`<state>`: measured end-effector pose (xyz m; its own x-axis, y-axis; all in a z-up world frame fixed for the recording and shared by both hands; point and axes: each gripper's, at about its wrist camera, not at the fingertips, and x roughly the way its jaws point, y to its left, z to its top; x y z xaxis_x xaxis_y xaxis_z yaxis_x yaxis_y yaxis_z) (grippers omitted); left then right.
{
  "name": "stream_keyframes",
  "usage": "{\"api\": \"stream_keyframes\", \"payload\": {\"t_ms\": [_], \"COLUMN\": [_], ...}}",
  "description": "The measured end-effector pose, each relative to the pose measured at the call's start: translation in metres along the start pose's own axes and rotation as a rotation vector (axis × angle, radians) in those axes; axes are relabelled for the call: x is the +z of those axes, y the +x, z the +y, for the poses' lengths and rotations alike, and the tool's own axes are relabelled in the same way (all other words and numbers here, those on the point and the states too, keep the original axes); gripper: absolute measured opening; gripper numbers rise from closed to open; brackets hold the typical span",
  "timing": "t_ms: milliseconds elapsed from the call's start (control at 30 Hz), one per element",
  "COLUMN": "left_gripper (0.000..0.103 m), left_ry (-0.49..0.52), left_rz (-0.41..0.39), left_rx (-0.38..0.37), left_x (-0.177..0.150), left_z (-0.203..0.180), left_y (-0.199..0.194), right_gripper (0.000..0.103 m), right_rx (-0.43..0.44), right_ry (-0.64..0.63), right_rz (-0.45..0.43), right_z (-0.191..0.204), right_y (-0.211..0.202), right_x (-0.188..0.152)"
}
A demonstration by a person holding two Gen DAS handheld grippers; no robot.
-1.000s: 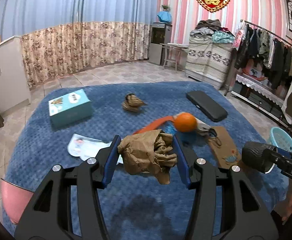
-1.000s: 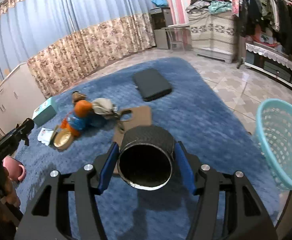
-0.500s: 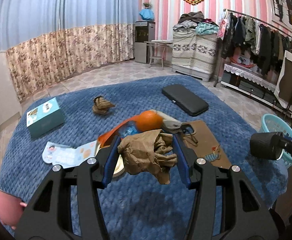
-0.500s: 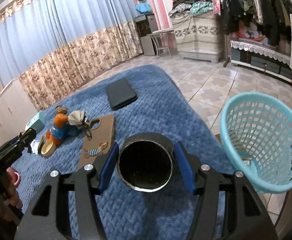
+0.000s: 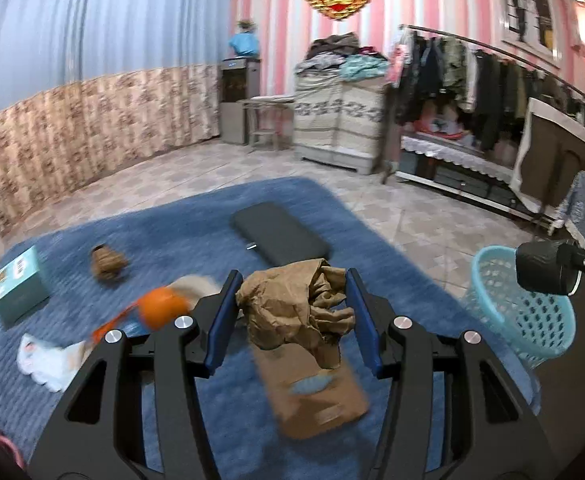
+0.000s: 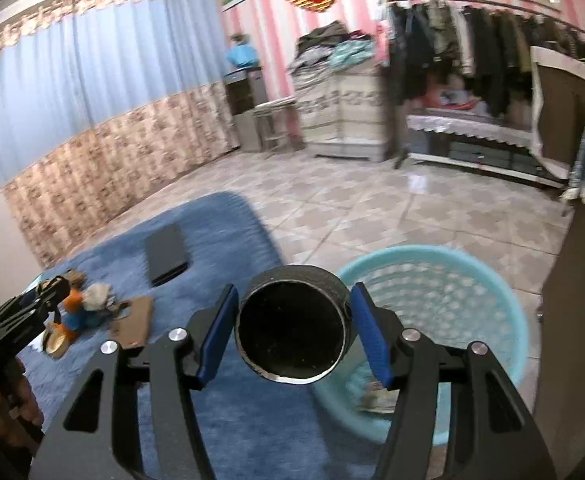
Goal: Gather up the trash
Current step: 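Carry paper and black cup to the basket and release both inside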
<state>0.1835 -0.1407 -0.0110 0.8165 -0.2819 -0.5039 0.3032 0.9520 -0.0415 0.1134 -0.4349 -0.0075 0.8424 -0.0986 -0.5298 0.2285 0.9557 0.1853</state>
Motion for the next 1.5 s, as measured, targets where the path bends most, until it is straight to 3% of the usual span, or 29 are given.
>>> {"api": "stream_keyframes", "payload": {"t_ms": [367, 733, 1067, 1133, 1200, 1500], "left_gripper": [0.051, 0.051, 0.052, 0.056, 0.078, 0.096], "left_ry": [0.075, 0.169, 0.227, 0.235, 0.238, 0.18], "left_rz": [0.014, 0.077, 0.091, 0.09, 0.084, 0.008], "left_rx": [-0.187, -0.318, -0.419, -0.426, -0.413, -0.274], "left_x": [0.014, 0.006, 0.002, 0.003, 0.006, 0.027], "left_z": [-0.1, -0.186, -0.25, -0.259, -0.265, -0.235], "left_y": [0.034, 0.07, 0.098, 0.1, 0.102, 0.105], "right_gripper": [0.058, 0.058, 0.058, 0.058, 0.058, 0.058], "right_rx": [-0.158, -0.242, -0.268, -0.271, -0.271, -0.265], "right_ry": [0.056, 0.056, 0.102, 0.103, 0.104, 0.091], "right_rz": [-0.027, -0.015, 0.01, 0.009, 0.009, 0.019], "right_z": [-0.081, -0.115, -0.138, -0.139, -0.14, -0.137], "right_y": [-0.013, -0.012, -0.008, -0.008, -0.007, -0.002], "right_x": [0.003, -0.015, -0.028, -0.027, -0.028, -0.029]}}
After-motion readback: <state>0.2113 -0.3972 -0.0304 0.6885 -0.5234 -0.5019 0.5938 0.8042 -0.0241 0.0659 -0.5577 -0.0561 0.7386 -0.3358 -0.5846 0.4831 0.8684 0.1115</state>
